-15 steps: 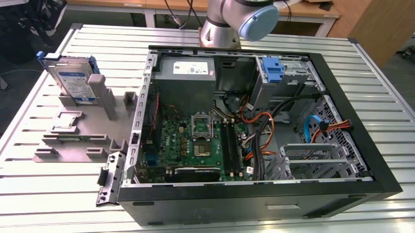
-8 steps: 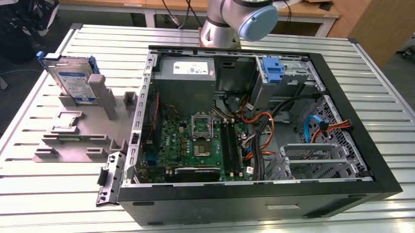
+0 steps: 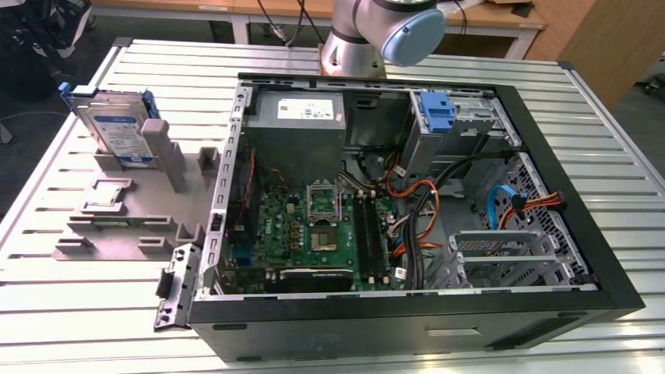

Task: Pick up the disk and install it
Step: 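Pick up the disk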

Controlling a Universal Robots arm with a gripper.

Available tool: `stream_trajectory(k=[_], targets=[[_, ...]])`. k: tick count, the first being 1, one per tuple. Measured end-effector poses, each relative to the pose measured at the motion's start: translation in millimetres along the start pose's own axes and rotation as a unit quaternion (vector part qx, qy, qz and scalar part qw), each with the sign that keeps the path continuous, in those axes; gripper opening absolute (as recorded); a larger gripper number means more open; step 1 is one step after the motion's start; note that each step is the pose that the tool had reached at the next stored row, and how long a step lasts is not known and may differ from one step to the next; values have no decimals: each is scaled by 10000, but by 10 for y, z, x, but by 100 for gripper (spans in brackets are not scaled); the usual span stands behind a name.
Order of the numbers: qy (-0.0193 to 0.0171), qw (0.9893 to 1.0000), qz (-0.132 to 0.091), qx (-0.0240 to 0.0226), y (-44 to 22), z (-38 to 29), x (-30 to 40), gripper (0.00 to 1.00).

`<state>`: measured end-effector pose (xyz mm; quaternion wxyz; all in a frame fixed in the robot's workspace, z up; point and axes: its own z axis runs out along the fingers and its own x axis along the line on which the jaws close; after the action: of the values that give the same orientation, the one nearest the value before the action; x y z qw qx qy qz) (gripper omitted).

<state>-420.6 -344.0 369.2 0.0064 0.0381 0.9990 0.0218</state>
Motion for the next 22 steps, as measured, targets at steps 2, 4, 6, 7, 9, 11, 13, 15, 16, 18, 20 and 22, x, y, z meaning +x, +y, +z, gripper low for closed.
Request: stream_trajectory(k=[2, 4, 6, 7, 9, 11, 13, 15, 16, 18, 20, 22], targets=[[0, 10000, 0, 0, 0, 0, 1, 10], [0, 10000, 0, 0, 0, 0, 2, 10], [0, 10000, 0, 0, 0, 0, 3, 10], [0, 10000, 0, 0, 0, 0, 4, 10], [1, 10000, -25, -1, 0, 0, 4, 10], [5, 9999, -122, -1, 0, 0, 4, 10], [10, 9997, -246, -3, -1, 0, 4, 10], [16, 9993, -369, -5, -1, 1, 4, 10], [19, 9990, -436, -5, 0, 1, 4, 10], [25, 9983, -576, -6, -1, 2, 4, 10], [31, 9975, -701, -7, -1, 3, 4, 10], [36, 9966, -829, -7, -2, 5, 4, 10]])
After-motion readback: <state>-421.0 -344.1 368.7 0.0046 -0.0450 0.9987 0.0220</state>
